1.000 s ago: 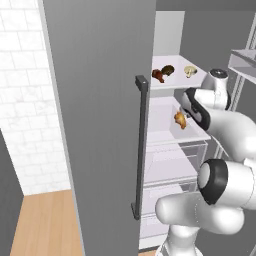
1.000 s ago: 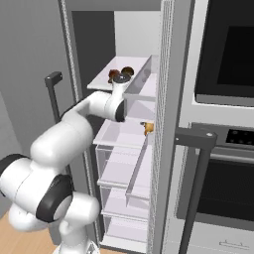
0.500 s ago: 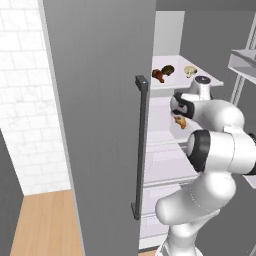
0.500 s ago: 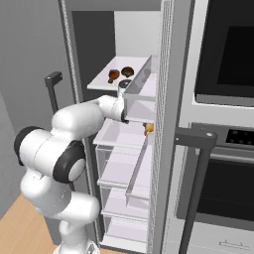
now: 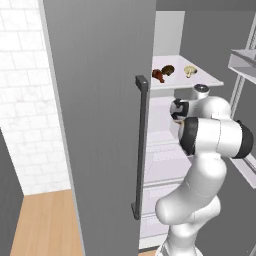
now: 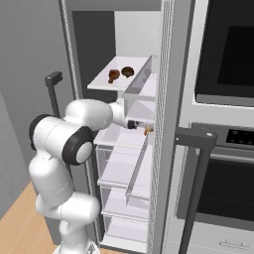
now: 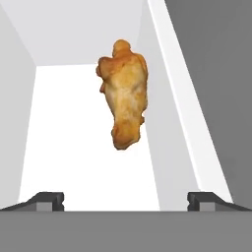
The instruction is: Place one mushroom and one chicken drumstick in each tupperware on the nearby counter, to pack two identical lunches.
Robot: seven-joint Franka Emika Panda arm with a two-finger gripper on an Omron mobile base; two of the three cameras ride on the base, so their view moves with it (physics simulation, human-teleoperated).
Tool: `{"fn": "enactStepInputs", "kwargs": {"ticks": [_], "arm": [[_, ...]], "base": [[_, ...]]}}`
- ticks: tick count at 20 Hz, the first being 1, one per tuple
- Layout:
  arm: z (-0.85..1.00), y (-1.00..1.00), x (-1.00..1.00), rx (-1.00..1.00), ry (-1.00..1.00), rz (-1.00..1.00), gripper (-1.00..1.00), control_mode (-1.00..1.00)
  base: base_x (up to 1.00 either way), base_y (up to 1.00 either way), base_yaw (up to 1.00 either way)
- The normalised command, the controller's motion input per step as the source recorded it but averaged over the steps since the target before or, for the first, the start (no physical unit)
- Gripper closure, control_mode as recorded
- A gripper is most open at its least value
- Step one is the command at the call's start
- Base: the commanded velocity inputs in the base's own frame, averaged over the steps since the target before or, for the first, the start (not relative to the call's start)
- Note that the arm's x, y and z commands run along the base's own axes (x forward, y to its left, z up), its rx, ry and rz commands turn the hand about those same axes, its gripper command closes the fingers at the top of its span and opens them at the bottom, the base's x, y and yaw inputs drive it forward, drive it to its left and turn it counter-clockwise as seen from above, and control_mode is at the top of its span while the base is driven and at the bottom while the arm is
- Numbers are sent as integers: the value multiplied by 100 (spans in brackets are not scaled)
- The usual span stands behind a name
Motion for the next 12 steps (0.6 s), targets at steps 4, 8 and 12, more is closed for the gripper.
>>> {"fn": "enactStepInputs", "kwargs": {"ticks": [4,8,12], "arm": [[-17,-28,27,9,4,0,-100,-100],[-1,-12,43,10,4,0,-100,-100],[-6,-10,63,13,0,0,-100,-100]], "base": [[0,0,0],[0,0,0],[0,0,0]]}}
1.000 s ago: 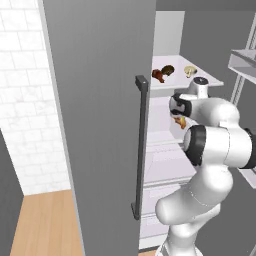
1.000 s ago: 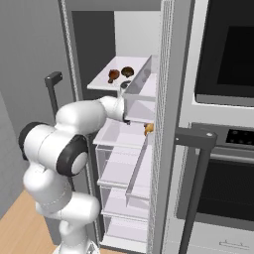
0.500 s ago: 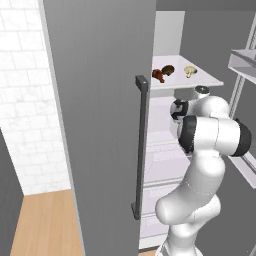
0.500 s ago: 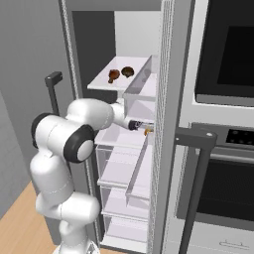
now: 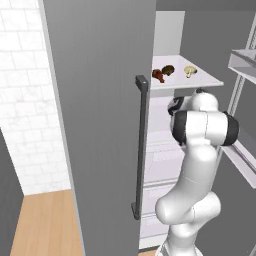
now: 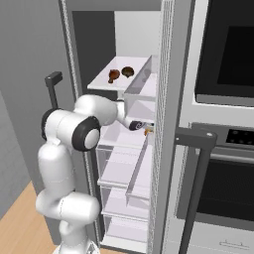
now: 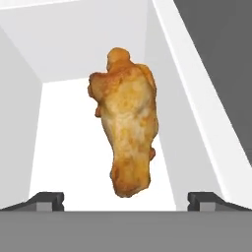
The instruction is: Place one mushroom and one chicken drumstick in each tupperware on the nearby counter, to pack two identical lunches.
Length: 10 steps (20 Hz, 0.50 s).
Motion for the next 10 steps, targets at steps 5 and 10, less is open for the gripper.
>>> {"fn": "enactStepInputs", "kwargs": {"ticks": [5,10], "arm": [[-16,-19,69,7,0,0,-100,-100],[-20,-31,56,0,2,0,-100,-100]], "base": [[0,0,0],[0,0,0]]}}
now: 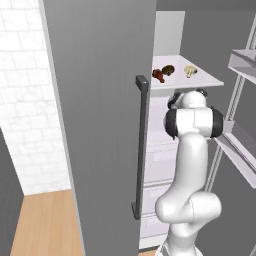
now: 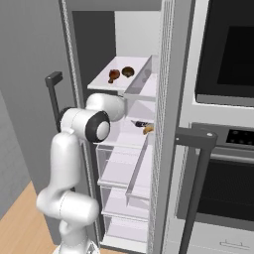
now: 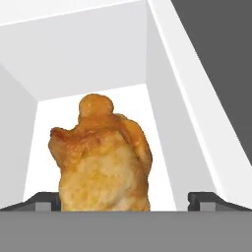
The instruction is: Place one mushroom and one chicken drumstick in each tupperware on the nearby counter, to pack two identical lunches.
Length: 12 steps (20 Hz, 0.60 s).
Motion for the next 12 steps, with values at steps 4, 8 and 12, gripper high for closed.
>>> {"fn": "enactStepInputs", "kwargs": {"ticks": [4,8,12], "arm": [[-43,-3,41,0,5,0,100,-100],[-8,0,6,0,0,0,100,-100],[0,0,0,0,0,0,100,-100]], "base": [[0,0,0],[0,0,0],[0,0,0]]}}
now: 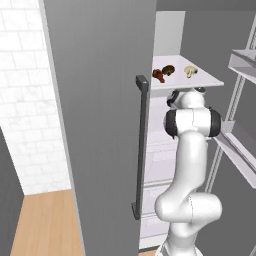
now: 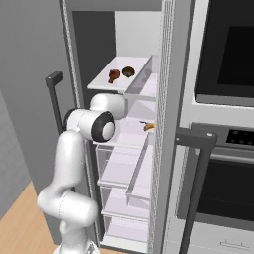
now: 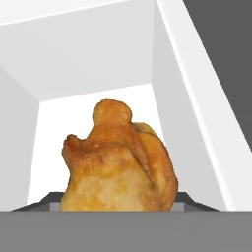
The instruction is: Place one mushroom and one chicken drumstick in each tupperware on the nearby counter, to pack two identical lunches.
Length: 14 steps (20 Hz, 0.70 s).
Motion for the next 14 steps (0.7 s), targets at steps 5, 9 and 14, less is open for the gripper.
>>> {"fn": "enactStepInputs", "kwargs": {"ticks": [5,9,14], "arm": [[-27,4,-75,0,-13,1,100,-100],[-24,27,-100,-1,-27,2,100,-100],[93,50,-83,-4,-24,1,100,-100]], "base": [[0,0,0],[0,0,0],[0,0,0]]}}
